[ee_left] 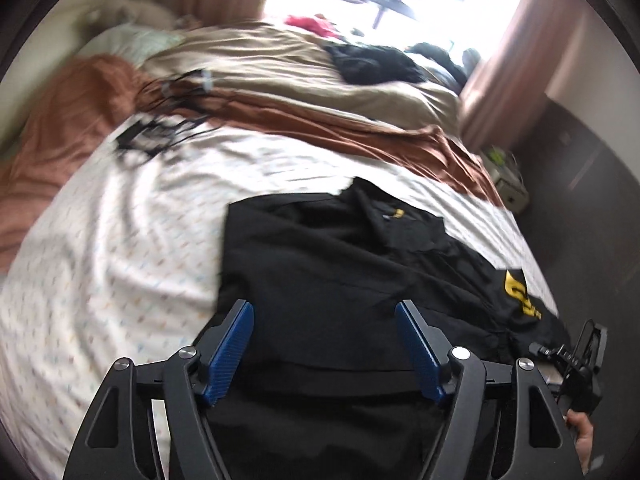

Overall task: Fold large clothes
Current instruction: 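Move the right gripper to the yellow-striped sleeve and close on it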

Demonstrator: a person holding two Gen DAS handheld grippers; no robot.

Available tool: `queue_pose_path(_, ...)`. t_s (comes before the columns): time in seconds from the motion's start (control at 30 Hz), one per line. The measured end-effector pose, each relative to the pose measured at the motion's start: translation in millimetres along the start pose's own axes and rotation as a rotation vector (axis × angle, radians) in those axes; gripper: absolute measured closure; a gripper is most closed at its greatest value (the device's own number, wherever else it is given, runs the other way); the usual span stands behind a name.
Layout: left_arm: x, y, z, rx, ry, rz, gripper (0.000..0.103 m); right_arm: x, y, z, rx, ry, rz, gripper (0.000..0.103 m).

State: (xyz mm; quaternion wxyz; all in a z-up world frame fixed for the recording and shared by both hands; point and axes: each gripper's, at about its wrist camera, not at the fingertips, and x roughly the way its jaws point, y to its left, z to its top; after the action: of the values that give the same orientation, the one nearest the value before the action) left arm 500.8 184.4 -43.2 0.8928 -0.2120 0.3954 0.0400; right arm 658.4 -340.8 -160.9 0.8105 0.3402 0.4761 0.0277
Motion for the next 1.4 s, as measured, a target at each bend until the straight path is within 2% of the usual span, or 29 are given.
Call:
queue_pose_path(0.1,2,29,-14,-0.058,-0.002,0.029,0.034,8,-1,-4,-0.009,0.015,-0.035,0.027)
queue_pose_path(0.2,16,52,-26,-0.101,0.023,0.040,0.049,17,-4,-8,-0.003,0.032,-0.055,0.027)
queue_pose_path(0.27,32,70,-36,-0.142,0.059,0.039,0.061,27,-7,-10,0.012,0.049,-0.047,0.031)
queue_pose_path(0.4,58,95,-45,-0.200,0.123,0.046,0.066,46,-11,-7,0.019,0.049,-0.063,0.052)
queue_pose_path(0.43,65,98,-47,-0.192,0.141,0.060,0.070,48,-11,-5,0.014,0.037,-0.071,0.060)
queue_pose_path(0.53,78,103,-52,-0.194,0.172,0.053,0.070,54,-11,2,0.002,0.008,-0.077,0.081)
queue_pose_path(0.63,91,108,-58,-0.190,0.198,0.088,0.070,59,-14,6,-0.001,-0.010,-0.052,0.088)
queue_pose_path(0.83,102,114,-61,-0.178,0.213,0.168,0.070,63,-12,19,-0.013,-0.034,-0.017,0.089)
queue_pose_path(0.93,101,122,-63,-0.207,0.214,0.168,0.070,62,-8,21,-0.014,-0.024,-0.025,0.088)
queue_pose_path(0.97,99,122,-61,-0.202,0.210,0.188,0.070,59,-7,21,-0.011,-0.021,-0.023,0.087)
queue_pose_path(1.0,97,121,-60,-0.199,0.208,0.199,0.070,55,-7,21,-0.008,-0.017,-0.023,0.077)
queue_pose_path(1.03,94,121,-58,-0.196,0.198,0.200,0.070,50,-6,22,-0.007,-0.018,-0.022,0.058)
queue_pose_path(1.1,88,121,-57,-0.203,0.190,0.192,0.070,35,-6,24,-0.004,-0.054,-0.010,0.039)
queue_pose_path(1.23,77,118,-54,-0.210,0.171,0.196,0.069,-2,-15,35,-0.040,-0.128,-0.037,0.039)
queue_pose_path(1.3,67,117,-51,-0.222,0.146,0.184,0.063,-17,-27,40,-0.042,-0.157,-0.053,0.039)
queue_pose_path(1.37,58,116,-50,-0.232,0.119,0.170,0.035,-33,-44,46,-0.026,-0.182,-0.072,0.039)
queue_pose_path(1.4,53,114,-49,-0.235,0.101,0.165,0.029,-39,-52,48,-0.018,-0.192,-0.077,0.039)
